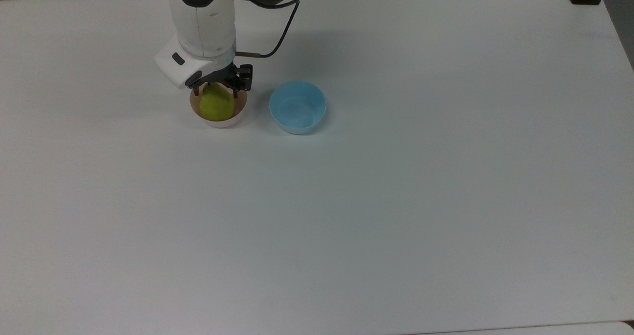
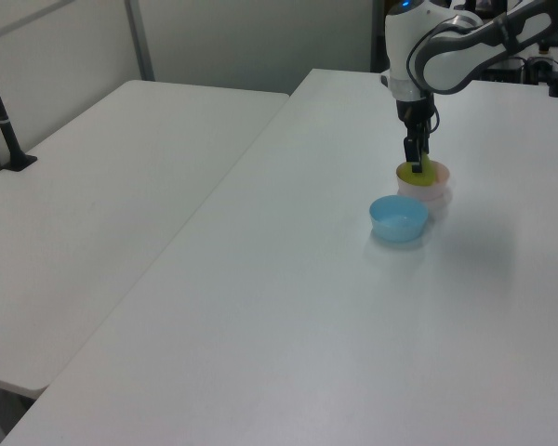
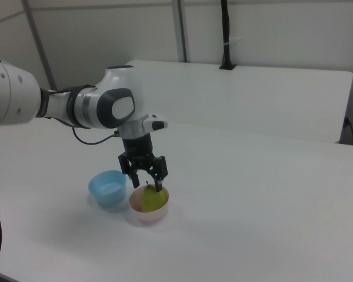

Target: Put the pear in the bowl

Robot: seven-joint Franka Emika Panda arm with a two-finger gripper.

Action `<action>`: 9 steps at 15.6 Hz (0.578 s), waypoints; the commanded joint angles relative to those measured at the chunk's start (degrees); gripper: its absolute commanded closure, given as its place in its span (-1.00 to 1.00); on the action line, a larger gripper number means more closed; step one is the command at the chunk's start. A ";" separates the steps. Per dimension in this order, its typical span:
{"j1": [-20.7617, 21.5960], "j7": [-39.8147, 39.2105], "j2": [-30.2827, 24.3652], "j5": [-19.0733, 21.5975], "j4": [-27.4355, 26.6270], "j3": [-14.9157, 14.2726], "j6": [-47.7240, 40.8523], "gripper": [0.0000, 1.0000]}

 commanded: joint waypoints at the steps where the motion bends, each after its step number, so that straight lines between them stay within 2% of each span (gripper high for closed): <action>1: 0.63 1.19 -2.31 0.00 1.31 -0.52 -2.57 -1.00; 4: 0.63 1.19 -3.53 0.44 6.67 -0.52 -8.81 -1.00; 9: 0.98 1.10 -7.58 5.09 12.48 -0.34 -14.53 -1.00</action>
